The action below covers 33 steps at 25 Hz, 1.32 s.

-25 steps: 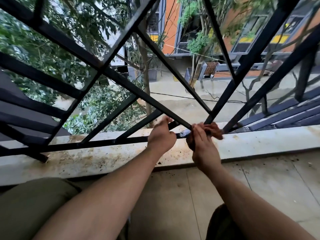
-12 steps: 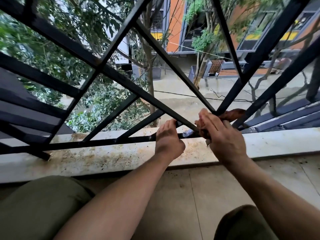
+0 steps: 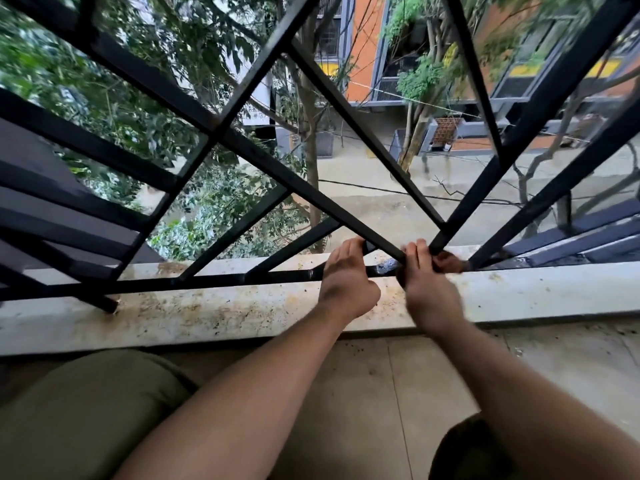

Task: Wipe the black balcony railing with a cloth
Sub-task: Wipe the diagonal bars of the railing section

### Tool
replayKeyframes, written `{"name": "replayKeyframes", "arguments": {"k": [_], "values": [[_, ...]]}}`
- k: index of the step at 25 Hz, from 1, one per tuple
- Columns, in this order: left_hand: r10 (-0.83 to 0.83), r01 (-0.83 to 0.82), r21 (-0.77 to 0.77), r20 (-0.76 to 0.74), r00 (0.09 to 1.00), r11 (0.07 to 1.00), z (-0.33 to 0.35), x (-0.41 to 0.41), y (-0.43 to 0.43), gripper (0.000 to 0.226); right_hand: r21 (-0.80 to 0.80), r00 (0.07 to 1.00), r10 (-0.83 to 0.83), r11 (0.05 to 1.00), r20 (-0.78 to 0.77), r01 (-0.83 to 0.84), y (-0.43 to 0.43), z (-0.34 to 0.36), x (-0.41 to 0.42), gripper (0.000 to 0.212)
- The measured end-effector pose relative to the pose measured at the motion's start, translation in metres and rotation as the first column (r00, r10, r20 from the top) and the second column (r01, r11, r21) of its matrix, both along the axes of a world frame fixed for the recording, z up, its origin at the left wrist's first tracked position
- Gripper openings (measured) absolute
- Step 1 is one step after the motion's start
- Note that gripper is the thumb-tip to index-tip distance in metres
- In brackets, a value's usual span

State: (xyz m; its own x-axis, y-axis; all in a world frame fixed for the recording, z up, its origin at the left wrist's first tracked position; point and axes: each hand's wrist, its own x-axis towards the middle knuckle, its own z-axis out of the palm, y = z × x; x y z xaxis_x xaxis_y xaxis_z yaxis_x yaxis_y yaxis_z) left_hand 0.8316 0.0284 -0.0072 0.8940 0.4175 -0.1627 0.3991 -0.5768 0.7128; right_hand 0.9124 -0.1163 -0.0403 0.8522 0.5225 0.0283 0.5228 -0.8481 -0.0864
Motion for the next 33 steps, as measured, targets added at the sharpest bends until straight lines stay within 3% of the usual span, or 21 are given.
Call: {"name": "replayKeyframes", "arguments": {"k": [2, 4, 6, 7, 8, 9, 10, 11, 12, 14, 16, 17, 19, 21, 22, 24, 26, 28, 29, 31, 33], "values": [[-0.022, 0.02, -0.034, -0.058, 0.998, 0.999, 0.01, 0.0, 0.003, 0.064, 0.261, 0.967, -0.157, 0.943, -0.201, 0.208, 0.027, -0.01, -0.011, 0.04], [-0.064, 0.061, -0.029, -0.102, 0.993, 0.998, 0.015, 0.0, 0.006, 0.065, 0.516, 0.82, -0.245, 0.675, -0.517, 0.527, 0.04, 0.001, -0.004, 0.014], [-0.072, 0.07, -0.025, -0.083, 0.994, 0.997, 0.008, 0.0, 0.008, 0.068, 0.635, 0.669, 0.019, 0.336, -0.743, 0.696, 0.039, 0.018, -0.004, 0.023], [-0.056, 0.056, -0.011, -0.055, 0.997, 0.998, 0.006, 0.0, 0.008, 0.066, 0.691, 0.696, 0.116, 0.317, -0.708, 0.65, 0.035, 0.024, -0.015, 0.035], [-0.026, 0.026, -0.009, -0.022, 0.999, 1.0, 0.004, 0.002, 0.009, 0.063, 0.766, 0.808, 0.119, 0.422, -0.578, 0.485, 0.033, 0.025, -0.024, 0.051], [-0.006, 0.005, -0.021, -0.018, 1.0, 1.0, 0.005, 0.002, 0.008, 0.062, 0.75, 0.921, 0.098, 0.615, -0.377, 0.242, 0.028, 0.018, -0.025, 0.066], [-0.014, 0.013, -0.031, -0.031, 0.999, 0.999, 0.006, 0.003, 0.006, 0.063, 0.586, 0.971, 0.112, 0.81, -0.212, 0.034, 0.017, 0.007, -0.021, 0.076], [-0.03, 0.028, -0.033, -0.059, 0.998, 0.999, 0.009, 0.002, 0.005, 0.066, 0.371, 0.987, 0.06, 0.929, -0.147, -0.001, 0.009, 0.001, -0.016, 0.079], [-0.052, 0.05, -0.026, -0.083, 0.995, 0.998, 0.01, 0.001, 0.004, 0.069, 0.258, 0.985, -0.054, 0.961, -0.165, 0.096, 0.008, -0.002, -0.012, 0.075], [-0.054, 0.051, -0.046, -0.066, 0.996, 0.998, 0.01, 0.001, 0.007, 0.068, 0.433, 0.91, -0.204, 0.828, -0.361, 0.358, 0.031, 0.004, -0.013, 0.049], [-0.066, 0.065, -0.078, -0.015, 0.998, 0.995, 0.007, 0.001, 0.01, 0.062, 0.734, 0.882, 0.006, 0.558, -0.471, 0.388, 0.053, 0.016, -0.027, 0.038], [-0.081, 0.079, -0.092, -0.023, 0.996, 0.993, 0.01, 0.0, 0.014, 0.063, 0.796, 0.901, 0.12, 0.528, -0.417, 0.298, 0.056, 0.015, -0.031, 0.052], [-0.129, 0.11, -0.134, -0.141, 0.982, 0.985, 0.023, -0.002, 0.023, 0.071, 0.761, 0.918, 0.197, 0.631, -0.344, 0.15, 0.04, 0.011, -0.029, 0.071], [-0.171, 0.148, -0.097, -0.304, 0.937, 0.984, 0.042, -0.003, 0.034, 0.073, 0.532, 0.903, -0.017, 0.803, -0.43, 0.269, 0.018, 0.004, -0.006, 0.064], [-0.196, 0.186, -0.06, -0.353, 0.915, 0.981, 0.053, -0.004, 0.039, 0.064, 0.431, 0.85, -0.135, 0.815, -0.51, 0.388, 0.019, 0.011, -0.004, 0.055], [-0.169, 0.183, 0.006, -0.359, 0.918, 0.983, 0.08, -0.01, 0.049, 0.035, 0.485, 0.775, -0.136, 0.711, -0.617, 0.51, 0.051, 0.044, -0.021, 0.044], [-0.082, 0.108, 0.069, -0.31, 0.947, 0.992, 0.102, -0.02, 0.058, 0.017, 0.684, 0.86, 0.108, 0.658, -0.499, 0.315, 0.086, 0.087, -0.054, 0.06], [-0.001, 0.023, 0.085, -0.259, 0.966, 0.996, 0.112, -0.029, 0.064, 0.008, 0.715, 0.894, 0.23, 0.686, -0.383, 0.13, 0.087, 0.095, -0.064, 0.073], [0.029, 0.0, 0.117, -0.242, 0.97, 0.993, 0.118, -0.033, 0.067, 0.008, 0.66, 0.894, 0.217, 0.744, -0.392, 0.109, 0.074, 0.092, -0.057, 0.07], [0.052, -0.015, 0.173, -0.212, 0.976, 0.985, 0.119, -0.04, 0.073, 0.028, 0.384, 0.906, 0.051, 0.915, -0.42, 0.127, 0.042, 0.079, -0.037, 0.049], [0.01, 0.022, 0.138, -0.226, 0.974, 0.99, 0.122, -0.047, 0.079, 0.049, 0.187, 0.921, -0.048, 0.974, -0.386, 0.129, 0.047, 0.099, -0.036, 0.036]]}}
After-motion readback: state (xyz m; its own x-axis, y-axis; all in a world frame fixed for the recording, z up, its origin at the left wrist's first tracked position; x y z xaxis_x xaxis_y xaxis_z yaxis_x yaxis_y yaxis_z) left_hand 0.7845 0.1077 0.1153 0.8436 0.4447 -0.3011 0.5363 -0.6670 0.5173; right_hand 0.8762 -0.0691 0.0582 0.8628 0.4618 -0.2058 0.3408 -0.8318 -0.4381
